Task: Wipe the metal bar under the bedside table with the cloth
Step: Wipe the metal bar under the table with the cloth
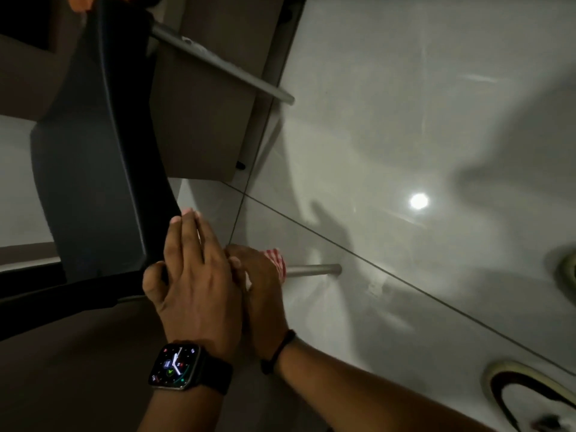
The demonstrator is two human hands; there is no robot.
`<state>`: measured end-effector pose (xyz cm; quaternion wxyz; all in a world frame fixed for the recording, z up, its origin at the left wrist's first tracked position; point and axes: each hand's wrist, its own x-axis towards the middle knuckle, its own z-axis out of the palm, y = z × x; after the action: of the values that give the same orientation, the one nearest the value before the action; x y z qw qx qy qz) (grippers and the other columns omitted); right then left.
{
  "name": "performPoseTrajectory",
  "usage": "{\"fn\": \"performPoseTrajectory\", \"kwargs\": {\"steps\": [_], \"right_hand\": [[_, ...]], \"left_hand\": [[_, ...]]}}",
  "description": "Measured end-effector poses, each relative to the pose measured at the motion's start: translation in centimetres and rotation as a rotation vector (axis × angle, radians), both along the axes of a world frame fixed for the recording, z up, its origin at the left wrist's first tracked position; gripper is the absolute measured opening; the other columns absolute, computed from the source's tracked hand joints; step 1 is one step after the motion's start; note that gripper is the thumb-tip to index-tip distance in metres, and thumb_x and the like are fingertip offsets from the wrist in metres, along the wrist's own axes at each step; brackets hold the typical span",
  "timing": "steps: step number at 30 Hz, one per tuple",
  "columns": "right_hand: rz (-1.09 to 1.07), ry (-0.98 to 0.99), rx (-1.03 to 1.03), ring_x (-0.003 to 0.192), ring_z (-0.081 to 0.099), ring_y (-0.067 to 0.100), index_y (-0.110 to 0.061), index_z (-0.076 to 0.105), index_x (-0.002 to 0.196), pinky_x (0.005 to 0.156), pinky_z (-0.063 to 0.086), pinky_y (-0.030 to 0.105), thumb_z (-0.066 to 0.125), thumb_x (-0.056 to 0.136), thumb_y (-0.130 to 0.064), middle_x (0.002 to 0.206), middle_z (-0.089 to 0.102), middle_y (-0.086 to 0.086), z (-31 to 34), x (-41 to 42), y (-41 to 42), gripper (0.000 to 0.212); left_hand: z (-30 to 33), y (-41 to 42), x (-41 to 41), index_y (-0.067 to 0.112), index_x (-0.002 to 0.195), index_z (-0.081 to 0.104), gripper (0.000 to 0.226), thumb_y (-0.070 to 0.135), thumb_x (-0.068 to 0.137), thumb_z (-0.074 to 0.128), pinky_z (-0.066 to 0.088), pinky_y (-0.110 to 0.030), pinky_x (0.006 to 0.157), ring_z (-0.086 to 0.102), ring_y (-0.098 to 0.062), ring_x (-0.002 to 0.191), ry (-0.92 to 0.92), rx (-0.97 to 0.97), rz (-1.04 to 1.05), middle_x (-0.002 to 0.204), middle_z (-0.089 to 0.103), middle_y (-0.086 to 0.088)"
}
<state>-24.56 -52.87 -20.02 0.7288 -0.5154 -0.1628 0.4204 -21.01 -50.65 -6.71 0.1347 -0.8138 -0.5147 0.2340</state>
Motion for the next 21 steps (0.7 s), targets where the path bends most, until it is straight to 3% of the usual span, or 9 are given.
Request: {"fn": "performPoseTrajectory", "kwargs": {"steps": [2, 4, 6, 9, 11, 14, 16, 19, 21], "right_hand": [[-0.005, -0.010, -0.060, 0.115, 0.067, -0.011, -0.043, 0.070, 0.113, 0.114, 0.046, 0.016, 0.039, 0.120, -0.049, 0.119, 0.070, -0.035, -1.8, -0.9, -0.7, 0.032], [-0.004, 0.113, -0.295, 0.113, 0.075, 0.016, -0.030, 0.072, 0.107, 0.111, 0.056, 0.033, 0.045, 0.118, -0.034, 0.117, 0.079, -0.006, -6.8, -0.5, -2.3, 0.029], [0.144, 0.307, -0.501, 0.123, 0.076, 0.035, -0.013, 0.076, 0.112, 0.108, 0.057, 0.020, 0.048, 0.116, -0.014, 0.125, 0.081, 0.013, -12.2, 1.7, -3.6, 0.029], [0.255, 0.409, -0.572, 0.139, 0.069, 0.037, 0.007, 0.074, 0.130, 0.087, 0.049, -0.004, 0.042, 0.117, -0.004, 0.138, 0.077, 0.021, -14.4, 4.2, -3.5, 0.036], [0.263, 0.335, -0.506, 0.127, 0.075, 0.033, -0.006, 0.078, 0.127, 0.090, 0.047, 0.001, 0.047, 0.116, -0.010, 0.125, 0.081, 0.012, -9.7, 4.0, -2.3, 0.033], [0.034, 0.039, -0.216, 0.112, 0.070, -0.007, -0.046, 0.072, 0.107, 0.116, 0.041, 0.021, 0.039, 0.118, -0.047, 0.105, 0.074, -0.031, -1.7, 0.0, -1.3, 0.035], [-0.028, 0.001, -0.107, 0.114, 0.075, 0.004, -0.039, 0.073, 0.115, 0.116, 0.052, 0.036, 0.037, 0.117, -0.054, 0.112, 0.076, -0.022, 0.1, -1.5, -0.3, 0.040], [-0.081, -0.014, -0.158, 0.109, 0.073, 0.010, -0.030, 0.070, 0.108, 0.113, 0.052, 0.037, 0.032, 0.117, -0.059, 0.109, 0.075, -0.004, -2.9, -1.9, -0.5, 0.048], [-0.064, -0.027, -0.283, 0.101, 0.071, 0.022, -0.032, 0.067, 0.102, 0.103, 0.055, 0.049, 0.029, 0.117, -0.053, 0.102, 0.074, 0.002, -7.0, -1.6, -1.3, 0.046]], "left_hand": [[-0.1, -0.1, -0.2, 0.006, 0.159, 0.020, 0.078, 0.013, 0.088, 0.052, 0.022, -0.056, 0.123, 0.014, -0.034, 0.156, 0.026, -0.009, -0.028, 0.169, 0.019, -0.016], [-0.4, 0.1, -0.2, 0.008, 0.161, 0.015, 0.089, 0.000, 0.083, 0.057, 0.015, -0.047, 0.123, 0.006, -0.026, 0.158, 0.043, 0.024, 0.017, 0.172, 0.012, -0.011], [-0.4, -0.2, 0.0, 0.012, 0.163, 0.006, 0.094, -0.002, 0.083, 0.055, 0.008, -0.041, 0.121, 0.000, -0.020, 0.158, 0.029, 0.040, 0.039, 0.173, 0.005, -0.006], [-0.2, -0.6, 0.1, 0.017, 0.162, -0.007, 0.103, -0.004, 0.081, 0.054, 0.000, -0.035, 0.118, -0.011, -0.015, 0.157, 0.027, 0.035, 0.035, 0.173, -0.007, 0.000], [0.1, -0.5, 0.1, 0.017, 0.161, -0.011, 0.102, -0.003, 0.084, 0.052, -0.003, -0.033, 0.117, -0.016, -0.013, 0.156, 0.009, 0.030, 0.043, 0.172, -0.013, 0.000], [0.3, -0.2, 0.4, 0.014, 0.162, -0.004, 0.080, 0.016, 0.094, 0.037, 0.002, -0.038, 0.126, -0.018, -0.012, 0.155, -0.028, -0.004, 0.028, 0.172, -0.010, -0.002], [0.5, -0.2, 0.3, 0.010, 0.163, 0.008, 0.071, 0.028, 0.097, 0.026, 0.008, -0.040, 0.128, -0.007, -0.018, 0.158, -0.013, -0.032, 0.016, 0.173, 0.002, -0.007], [0.5, 0.3, 0.2, 0.013, 0.163, 0.006, 0.085, 0.005, 0.089, 0.047, 0.011, -0.043, 0.127, -0.009, -0.016, 0.158, -0.010, -0.057, 0.034, 0.173, 0.002, -0.005], [0.3, 0.5, 0.1, 0.017, 0.163, -0.001, 0.098, -0.007, 0.083, 0.052, 0.004, -0.038, 0.122, -0.015, -0.009, 0.154, -0.021, -0.019, 0.067, 0.173, -0.004, 0.000]]}}
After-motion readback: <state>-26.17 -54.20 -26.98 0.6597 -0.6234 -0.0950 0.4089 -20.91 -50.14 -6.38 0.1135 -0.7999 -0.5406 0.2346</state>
